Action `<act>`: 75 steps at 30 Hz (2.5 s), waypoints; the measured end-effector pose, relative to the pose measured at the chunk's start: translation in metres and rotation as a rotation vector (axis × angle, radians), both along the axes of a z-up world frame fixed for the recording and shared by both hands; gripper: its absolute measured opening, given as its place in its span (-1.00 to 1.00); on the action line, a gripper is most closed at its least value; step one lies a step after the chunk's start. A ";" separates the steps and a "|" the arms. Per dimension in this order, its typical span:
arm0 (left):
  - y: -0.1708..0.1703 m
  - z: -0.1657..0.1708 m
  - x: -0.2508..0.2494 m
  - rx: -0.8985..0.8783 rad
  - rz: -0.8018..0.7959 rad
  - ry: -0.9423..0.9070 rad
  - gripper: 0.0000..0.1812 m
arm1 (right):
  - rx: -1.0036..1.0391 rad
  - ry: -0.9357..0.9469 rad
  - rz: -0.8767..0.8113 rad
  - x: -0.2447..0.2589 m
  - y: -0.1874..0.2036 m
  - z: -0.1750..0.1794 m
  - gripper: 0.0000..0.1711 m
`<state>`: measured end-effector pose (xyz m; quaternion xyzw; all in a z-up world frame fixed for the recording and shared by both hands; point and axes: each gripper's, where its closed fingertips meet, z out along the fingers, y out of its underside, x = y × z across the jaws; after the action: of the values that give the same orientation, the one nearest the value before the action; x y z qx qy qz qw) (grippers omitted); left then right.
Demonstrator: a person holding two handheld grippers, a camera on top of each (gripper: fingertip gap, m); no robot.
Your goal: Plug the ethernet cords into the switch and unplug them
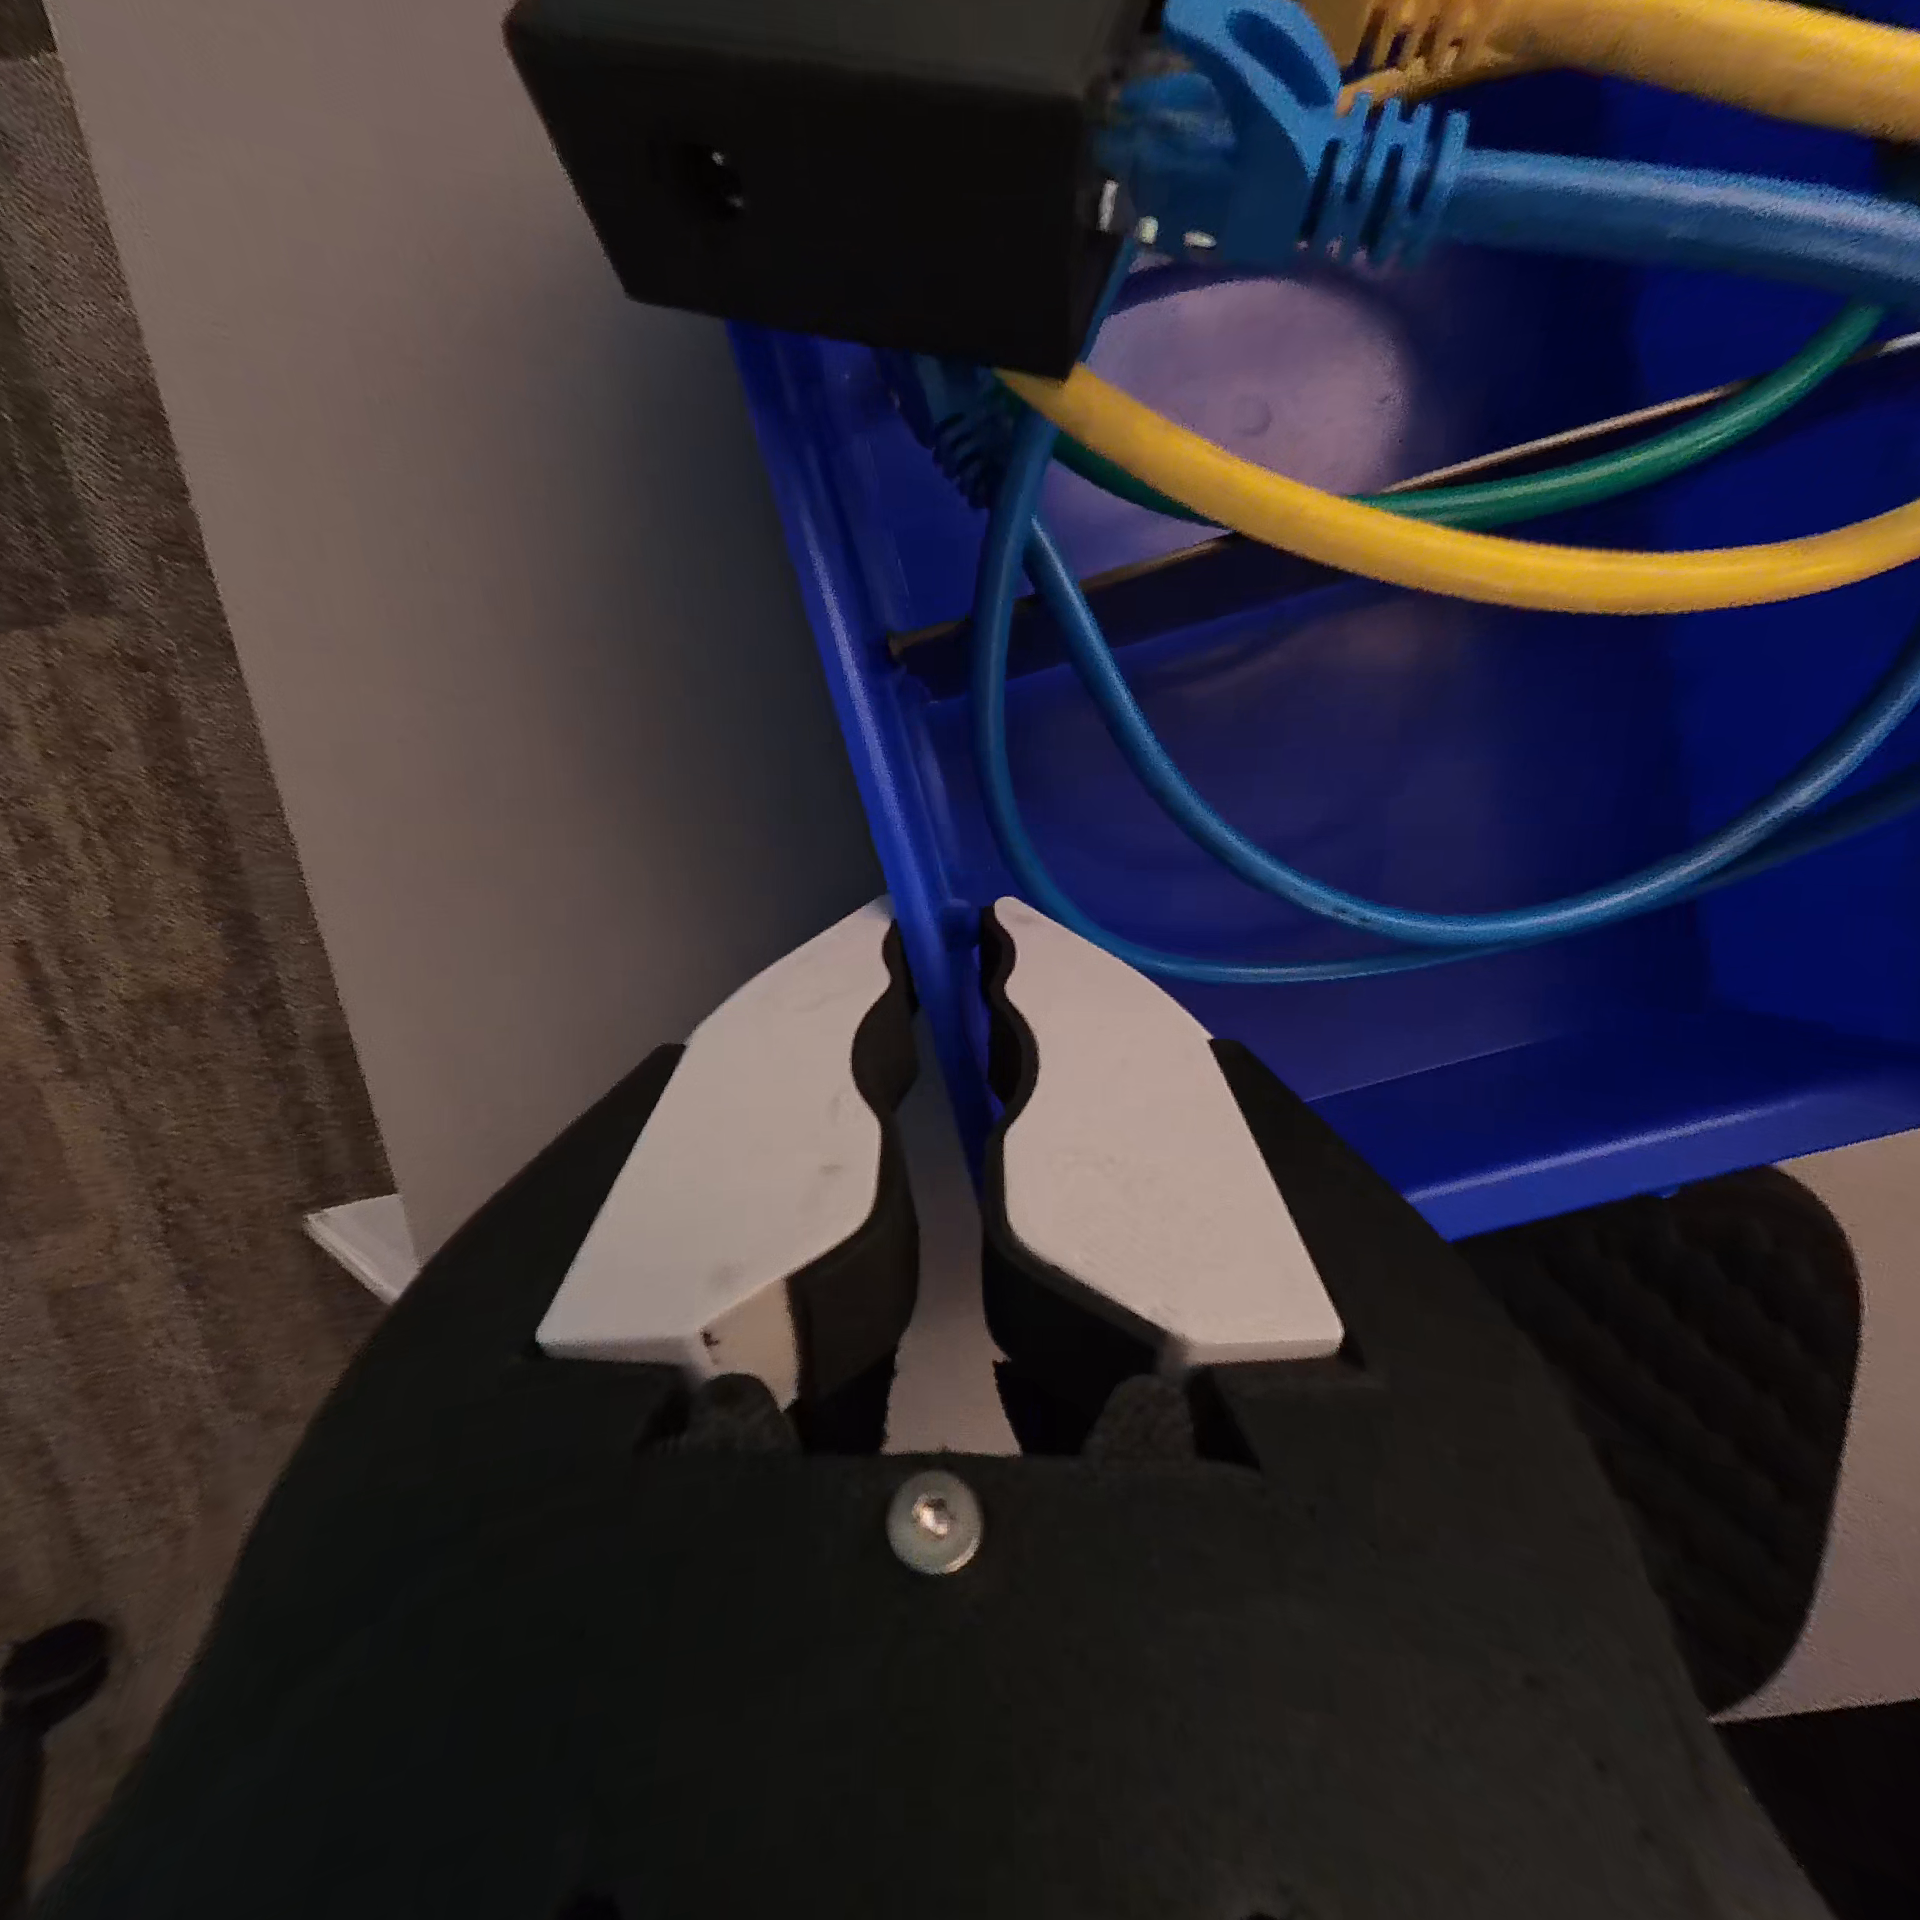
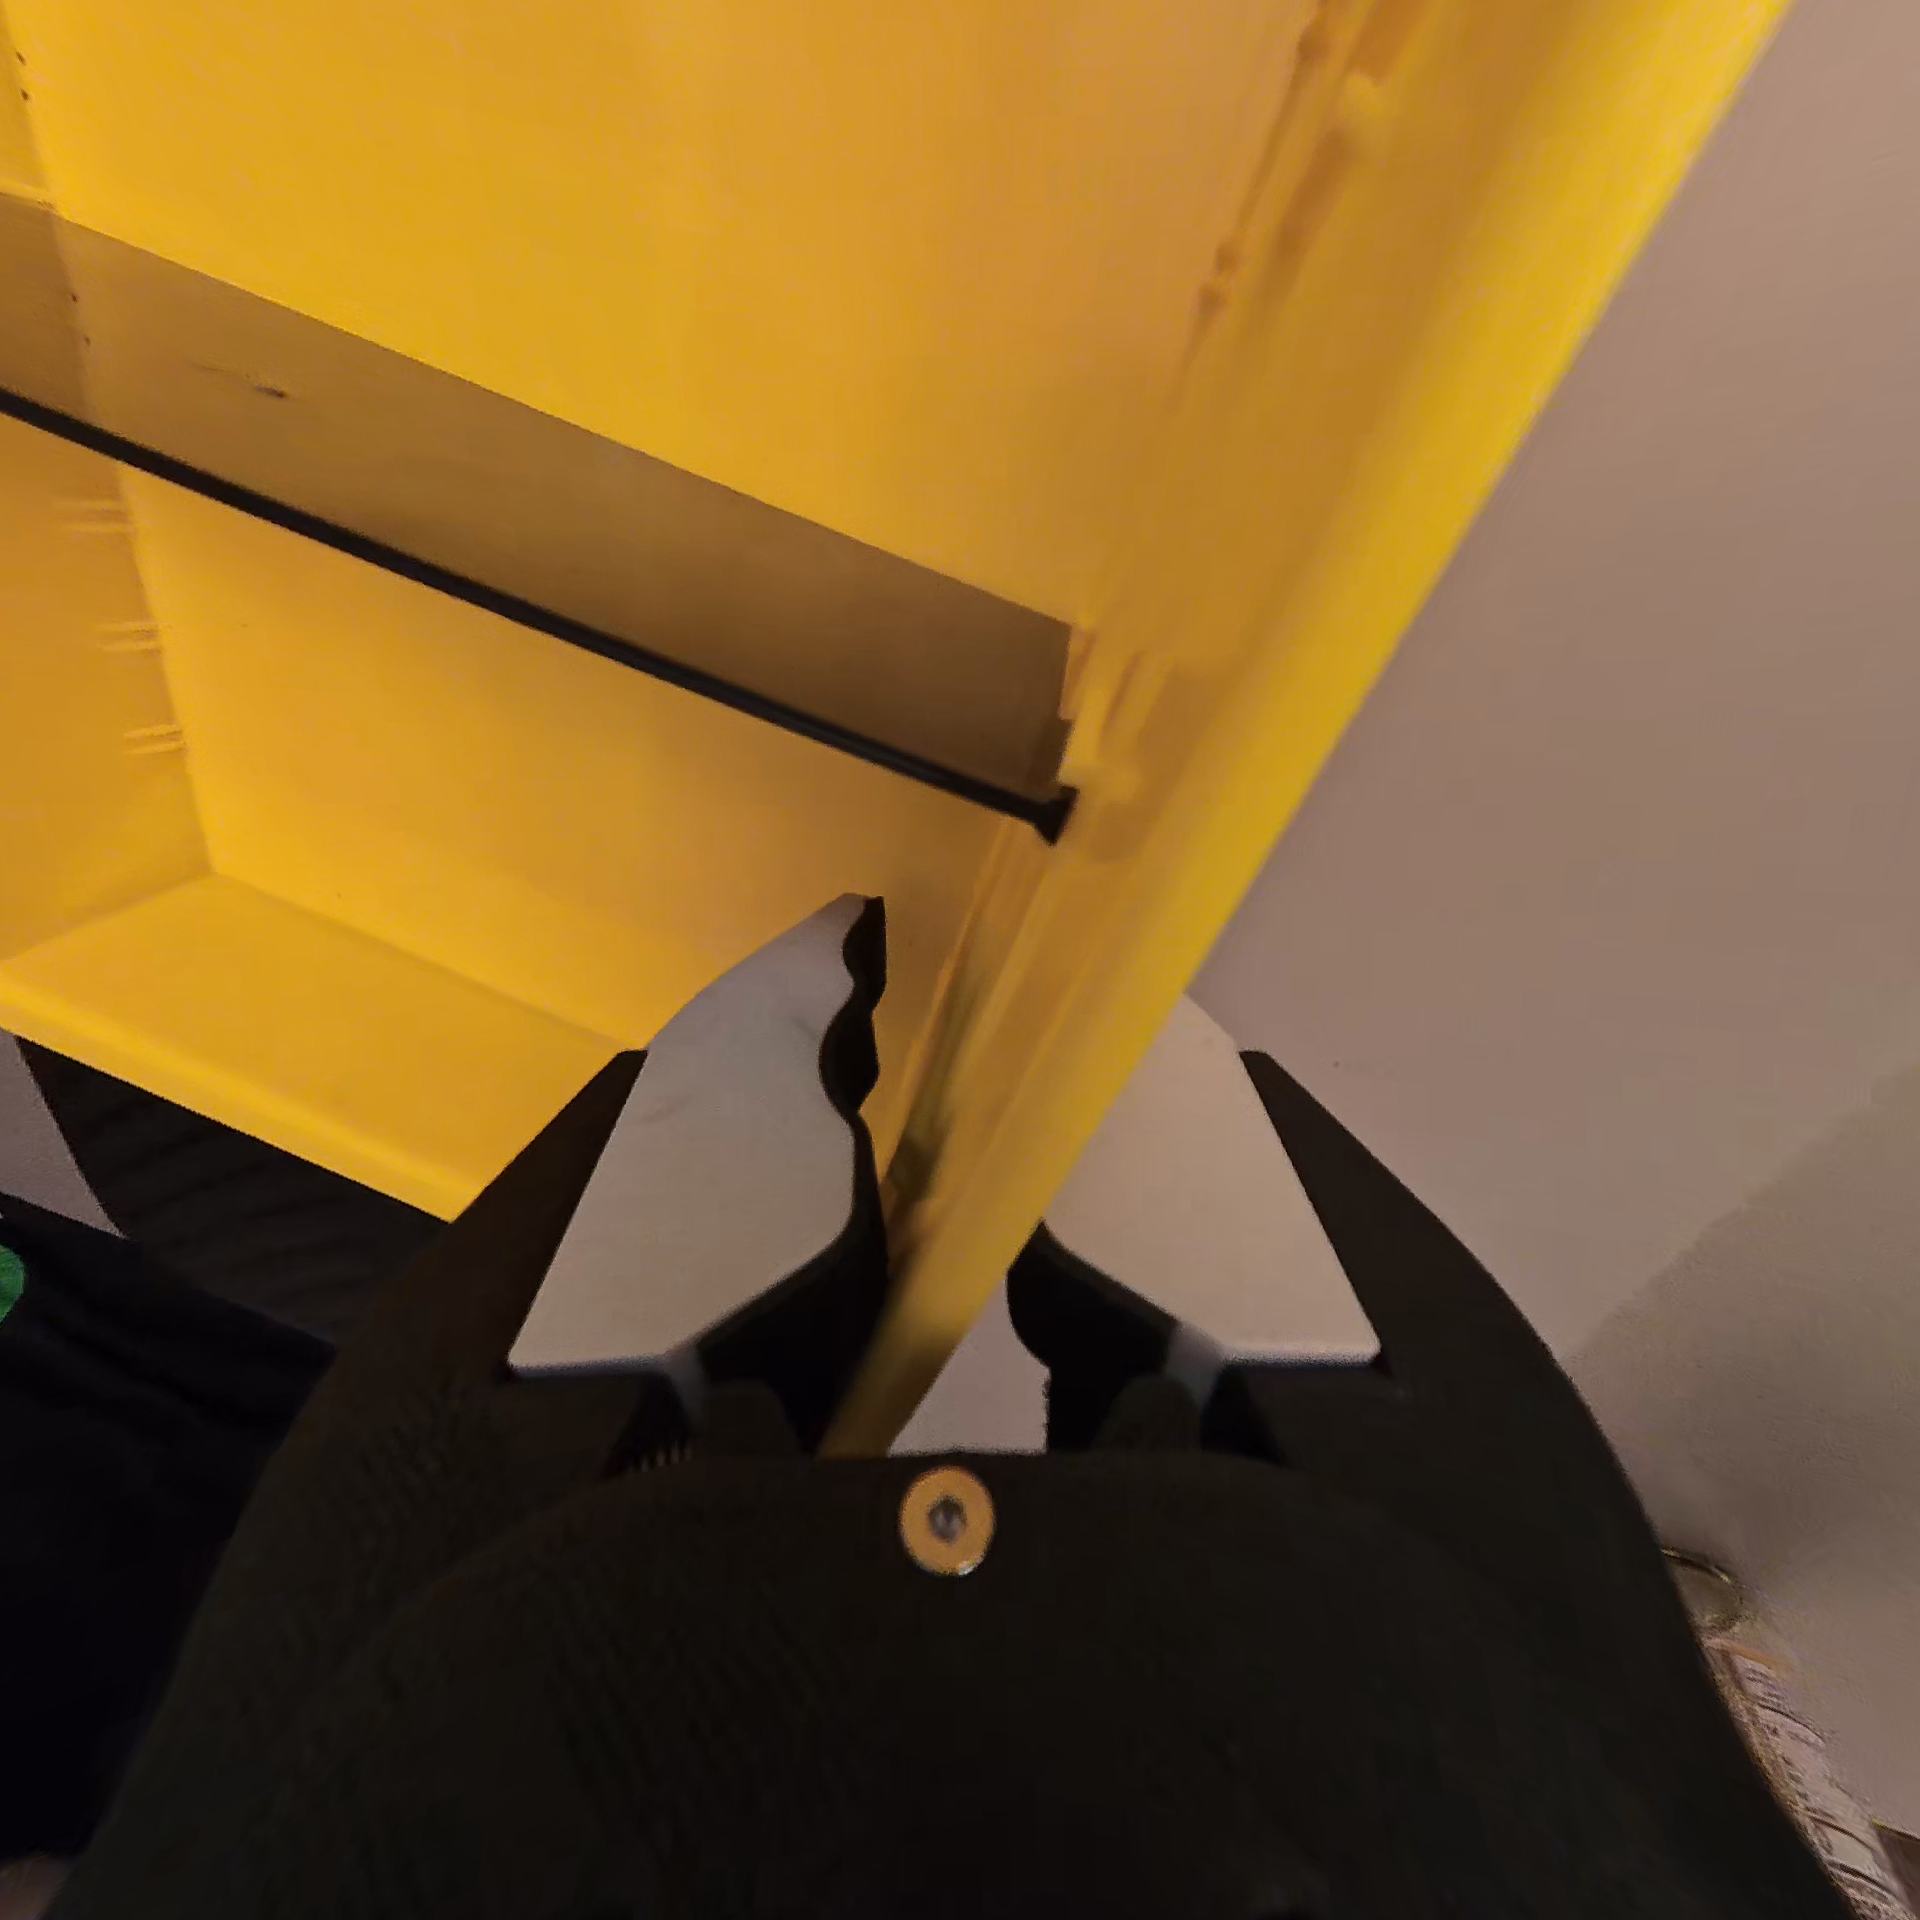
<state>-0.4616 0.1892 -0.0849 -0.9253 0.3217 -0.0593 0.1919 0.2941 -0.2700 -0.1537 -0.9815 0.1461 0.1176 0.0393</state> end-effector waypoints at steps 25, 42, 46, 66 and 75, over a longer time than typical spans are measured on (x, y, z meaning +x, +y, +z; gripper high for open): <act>0.014 -0.004 0.033 0.120 -0.156 0.214 -0.82 | -0.052 0.072 0.142 -0.040 0.037 -0.001 -0.72; 0.039 0.091 0.072 0.821 -0.525 0.049 -0.40 | 0.384 -0.182 -0.014 -0.021 0.052 0.048 -0.26; 0.057 0.078 0.082 0.889 -0.734 0.267 -0.29 | 0.698 -0.470 0.017 -0.034 0.049 0.115 -0.26; 0.094 0.078 0.125 1.114 -1.165 0.781 -0.64 | 1.267 -0.428 0.195 -0.219 -0.004 0.212 -0.18; 0.032 0.260 0.137 1.443 -0.999 0.787 -0.65 | 1.468 -0.434 0.370 -0.264 0.072 0.243 -0.17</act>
<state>-0.3249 0.2215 0.1746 -0.2940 0.6791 0.3930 0.5459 0.0297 -0.1982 0.0890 -0.7139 -0.1458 -0.0056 0.6849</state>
